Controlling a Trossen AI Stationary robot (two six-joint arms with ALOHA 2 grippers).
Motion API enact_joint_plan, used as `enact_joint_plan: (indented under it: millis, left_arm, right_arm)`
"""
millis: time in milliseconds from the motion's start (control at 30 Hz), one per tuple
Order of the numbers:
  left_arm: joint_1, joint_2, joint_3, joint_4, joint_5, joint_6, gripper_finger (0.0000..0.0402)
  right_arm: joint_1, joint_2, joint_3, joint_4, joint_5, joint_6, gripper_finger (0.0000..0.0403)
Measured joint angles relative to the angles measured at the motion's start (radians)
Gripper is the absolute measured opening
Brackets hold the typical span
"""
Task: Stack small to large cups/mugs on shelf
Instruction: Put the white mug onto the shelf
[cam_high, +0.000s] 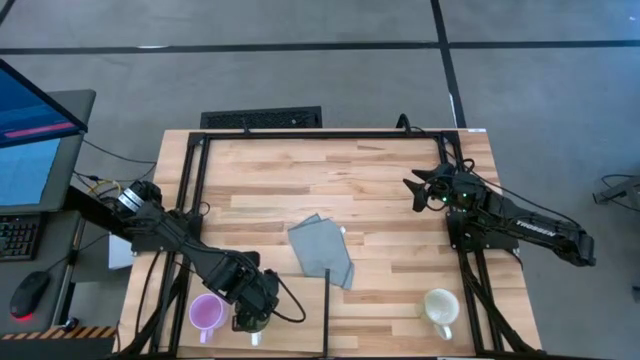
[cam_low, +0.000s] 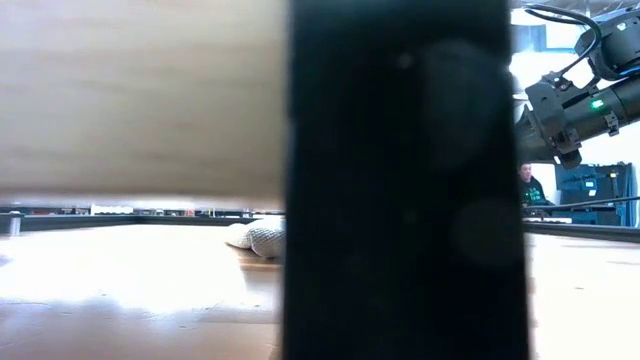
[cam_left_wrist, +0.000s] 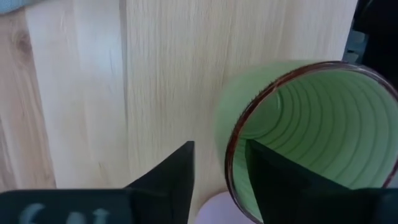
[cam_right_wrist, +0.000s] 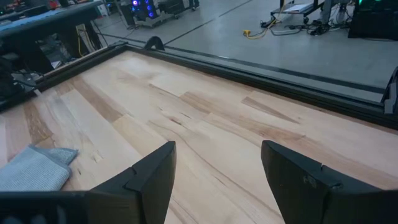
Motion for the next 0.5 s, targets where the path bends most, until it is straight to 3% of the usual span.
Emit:
enact_joint_plan:
  millis: [500]
  left_arm:
    - [0.000, 0.000, 0.000, 0.000, 0.000, 0.012, 0.0138]
  right_arm:
    - [0.000, 0.000, 0.000, 0.000, 0.000, 0.000, 0.0260]
